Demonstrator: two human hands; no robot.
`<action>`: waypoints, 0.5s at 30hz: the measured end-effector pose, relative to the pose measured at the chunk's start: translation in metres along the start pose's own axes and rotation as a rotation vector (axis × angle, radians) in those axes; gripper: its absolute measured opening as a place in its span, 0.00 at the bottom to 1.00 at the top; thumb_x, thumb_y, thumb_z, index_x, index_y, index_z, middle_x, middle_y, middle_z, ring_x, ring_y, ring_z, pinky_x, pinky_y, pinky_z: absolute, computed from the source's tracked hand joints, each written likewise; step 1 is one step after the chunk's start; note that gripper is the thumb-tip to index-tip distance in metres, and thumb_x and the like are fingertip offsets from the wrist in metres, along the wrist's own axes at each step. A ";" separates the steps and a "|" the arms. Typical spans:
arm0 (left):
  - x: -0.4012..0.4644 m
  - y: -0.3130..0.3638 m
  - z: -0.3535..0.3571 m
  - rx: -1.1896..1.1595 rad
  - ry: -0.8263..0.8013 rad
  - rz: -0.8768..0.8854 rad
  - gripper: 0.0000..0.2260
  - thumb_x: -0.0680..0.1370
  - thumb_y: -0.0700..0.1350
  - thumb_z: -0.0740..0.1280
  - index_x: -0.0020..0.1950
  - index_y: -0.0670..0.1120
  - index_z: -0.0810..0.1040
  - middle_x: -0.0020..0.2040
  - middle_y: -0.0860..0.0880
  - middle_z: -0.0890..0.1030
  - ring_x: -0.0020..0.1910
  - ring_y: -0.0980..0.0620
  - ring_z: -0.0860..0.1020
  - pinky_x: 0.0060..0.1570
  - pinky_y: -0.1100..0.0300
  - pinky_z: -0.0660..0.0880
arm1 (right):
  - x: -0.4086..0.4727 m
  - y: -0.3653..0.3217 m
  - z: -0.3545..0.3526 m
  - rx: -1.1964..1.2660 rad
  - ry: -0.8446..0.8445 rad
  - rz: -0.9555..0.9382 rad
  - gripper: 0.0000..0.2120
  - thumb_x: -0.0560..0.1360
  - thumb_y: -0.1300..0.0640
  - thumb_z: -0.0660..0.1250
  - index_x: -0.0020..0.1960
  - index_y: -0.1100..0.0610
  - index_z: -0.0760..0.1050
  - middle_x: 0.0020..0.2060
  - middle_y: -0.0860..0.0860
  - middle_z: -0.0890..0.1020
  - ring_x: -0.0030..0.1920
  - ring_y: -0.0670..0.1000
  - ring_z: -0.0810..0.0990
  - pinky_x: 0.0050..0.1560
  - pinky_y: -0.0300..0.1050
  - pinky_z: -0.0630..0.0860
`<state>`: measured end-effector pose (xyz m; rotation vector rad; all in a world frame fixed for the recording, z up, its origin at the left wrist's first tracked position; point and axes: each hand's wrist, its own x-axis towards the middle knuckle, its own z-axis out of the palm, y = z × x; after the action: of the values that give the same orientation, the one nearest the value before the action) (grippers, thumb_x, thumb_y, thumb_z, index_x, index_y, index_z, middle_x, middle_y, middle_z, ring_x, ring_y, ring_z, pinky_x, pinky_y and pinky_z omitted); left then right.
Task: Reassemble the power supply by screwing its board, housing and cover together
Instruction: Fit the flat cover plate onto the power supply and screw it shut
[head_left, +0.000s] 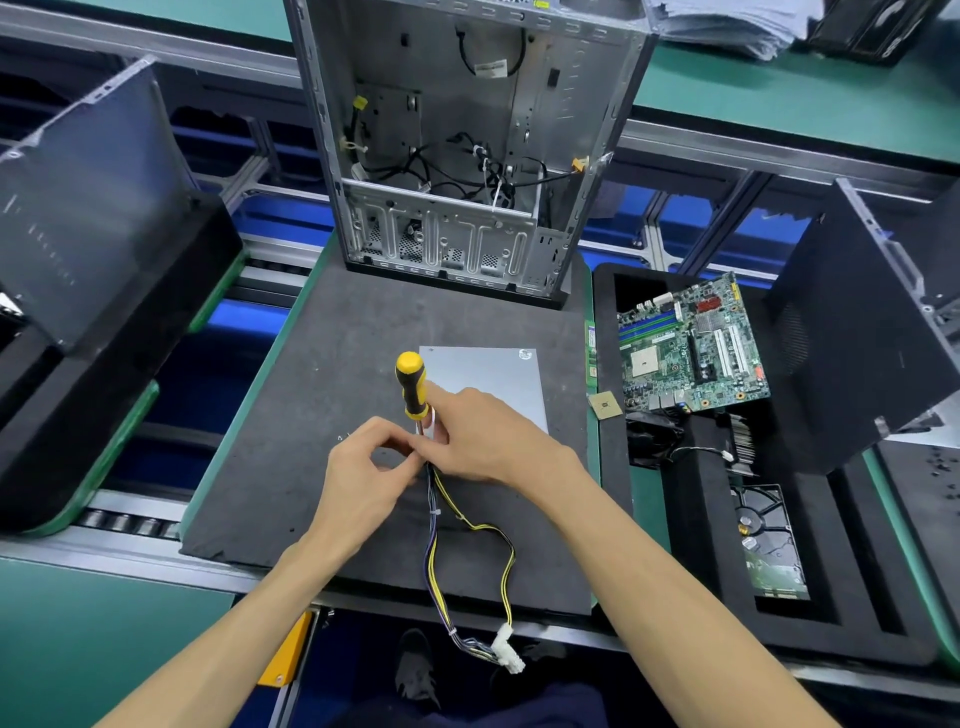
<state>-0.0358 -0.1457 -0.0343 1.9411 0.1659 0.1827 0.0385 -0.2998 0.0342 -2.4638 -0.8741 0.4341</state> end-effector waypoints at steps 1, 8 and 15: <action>0.000 0.000 0.000 0.010 -0.001 0.002 0.07 0.74 0.40 0.74 0.43 0.52 0.80 0.42 0.54 0.82 0.45 0.52 0.82 0.40 0.46 0.83 | -0.001 0.001 0.000 0.027 0.010 -0.015 0.13 0.80 0.44 0.66 0.56 0.52 0.71 0.38 0.45 0.79 0.42 0.54 0.79 0.44 0.51 0.77; 0.002 -0.002 -0.001 0.030 -0.023 0.030 0.05 0.75 0.42 0.75 0.47 0.50 0.81 0.44 0.55 0.82 0.48 0.52 0.82 0.45 0.44 0.82 | -0.002 0.005 -0.004 0.116 0.052 -0.074 0.05 0.78 0.54 0.67 0.50 0.53 0.82 0.40 0.49 0.86 0.42 0.51 0.82 0.47 0.53 0.79; 0.000 0.001 -0.001 0.057 -0.019 0.089 0.05 0.75 0.41 0.75 0.50 0.48 0.83 0.46 0.54 0.82 0.45 0.51 0.82 0.43 0.45 0.82 | 0.000 0.008 -0.014 0.127 -0.008 0.022 0.09 0.78 0.55 0.66 0.51 0.51 0.86 0.41 0.49 0.87 0.45 0.50 0.83 0.51 0.50 0.79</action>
<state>-0.0362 -0.1449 -0.0330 2.0077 0.0734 0.2203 0.0489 -0.3098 0.0416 -2.3596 -0.7982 0.4927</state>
